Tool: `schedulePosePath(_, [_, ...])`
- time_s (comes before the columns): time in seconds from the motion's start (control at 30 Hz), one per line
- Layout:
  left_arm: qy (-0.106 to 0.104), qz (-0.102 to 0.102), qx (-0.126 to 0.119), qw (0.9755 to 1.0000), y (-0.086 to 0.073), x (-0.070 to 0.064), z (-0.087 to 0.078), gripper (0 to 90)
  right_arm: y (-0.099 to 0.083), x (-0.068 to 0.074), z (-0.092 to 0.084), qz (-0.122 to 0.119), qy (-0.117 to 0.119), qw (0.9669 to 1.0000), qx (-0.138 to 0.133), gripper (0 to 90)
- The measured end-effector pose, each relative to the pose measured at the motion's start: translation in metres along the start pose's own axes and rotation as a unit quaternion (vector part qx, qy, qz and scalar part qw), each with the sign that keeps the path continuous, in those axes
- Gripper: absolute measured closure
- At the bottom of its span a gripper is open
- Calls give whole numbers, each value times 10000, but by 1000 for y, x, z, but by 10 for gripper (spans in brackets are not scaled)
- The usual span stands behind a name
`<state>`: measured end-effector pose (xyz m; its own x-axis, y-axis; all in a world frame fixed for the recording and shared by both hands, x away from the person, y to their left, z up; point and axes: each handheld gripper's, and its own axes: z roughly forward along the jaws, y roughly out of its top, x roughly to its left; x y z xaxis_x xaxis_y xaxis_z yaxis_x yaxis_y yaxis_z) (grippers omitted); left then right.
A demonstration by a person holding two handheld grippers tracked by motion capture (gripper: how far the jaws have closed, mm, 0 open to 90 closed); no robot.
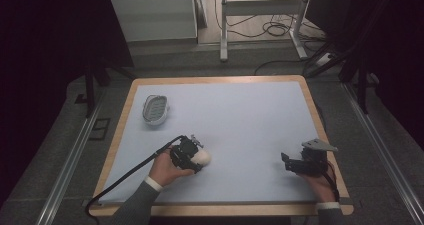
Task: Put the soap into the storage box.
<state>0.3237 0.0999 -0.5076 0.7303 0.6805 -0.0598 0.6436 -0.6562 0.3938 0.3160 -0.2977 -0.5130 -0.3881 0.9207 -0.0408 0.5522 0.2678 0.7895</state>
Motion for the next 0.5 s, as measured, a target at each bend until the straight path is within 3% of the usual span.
schedulePosePath(0.5, [-4,-79,-8,10000,1,0,2,486,1,1,-1,-57,7,10000,-27,69])
